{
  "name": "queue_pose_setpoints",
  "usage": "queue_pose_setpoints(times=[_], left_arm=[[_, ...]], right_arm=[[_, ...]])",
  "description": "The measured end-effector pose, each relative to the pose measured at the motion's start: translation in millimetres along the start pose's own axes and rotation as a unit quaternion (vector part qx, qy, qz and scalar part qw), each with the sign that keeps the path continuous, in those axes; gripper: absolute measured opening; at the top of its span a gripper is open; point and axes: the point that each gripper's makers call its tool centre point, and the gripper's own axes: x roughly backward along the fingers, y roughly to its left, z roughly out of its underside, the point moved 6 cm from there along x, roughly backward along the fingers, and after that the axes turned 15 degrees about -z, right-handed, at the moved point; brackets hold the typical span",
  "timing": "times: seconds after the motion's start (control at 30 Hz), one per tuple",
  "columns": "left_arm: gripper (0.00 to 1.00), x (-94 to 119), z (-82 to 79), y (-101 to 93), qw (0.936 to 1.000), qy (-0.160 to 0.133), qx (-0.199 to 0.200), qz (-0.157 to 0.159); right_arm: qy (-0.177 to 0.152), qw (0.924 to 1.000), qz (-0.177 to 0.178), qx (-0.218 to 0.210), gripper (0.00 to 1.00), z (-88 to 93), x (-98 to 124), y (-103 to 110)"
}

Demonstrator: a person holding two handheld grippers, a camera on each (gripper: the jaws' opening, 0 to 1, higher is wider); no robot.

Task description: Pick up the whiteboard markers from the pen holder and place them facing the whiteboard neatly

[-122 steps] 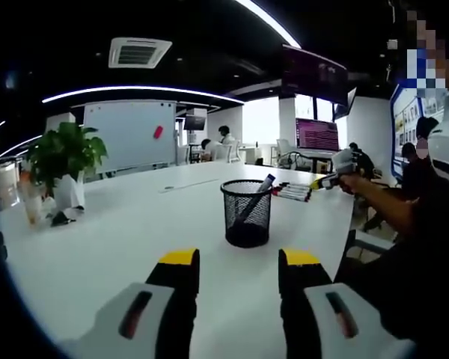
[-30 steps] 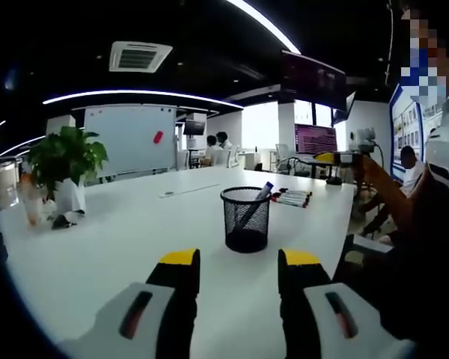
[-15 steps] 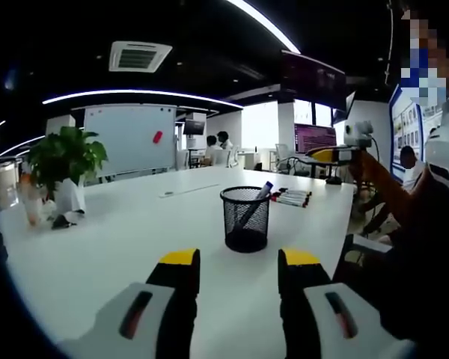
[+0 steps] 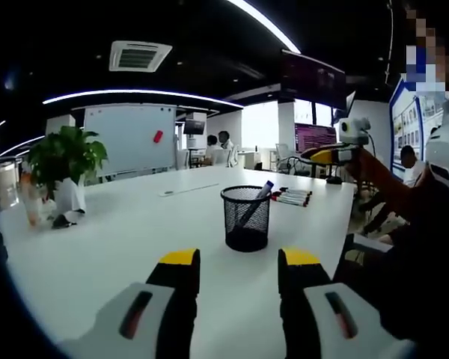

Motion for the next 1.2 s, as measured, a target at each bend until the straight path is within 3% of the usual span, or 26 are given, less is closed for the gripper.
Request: queue_pose_setpoints(times=[0.87, 1.2], left_arm=[[0.43, 1, -0.5, 0.5, 1.0, -0.002, 0.001, 0.0], [0.43, 2, -0.7, 0.0, 1.0, 0.002, -0.005, 0.005]], right_arm=[[0.024, 0.9987, -0.038, 0.026, 0.24, -10.4, -26, 1], [0.052, 0.9935, -0.094, 0.036, 0.24, -7.8, -55, 9]])
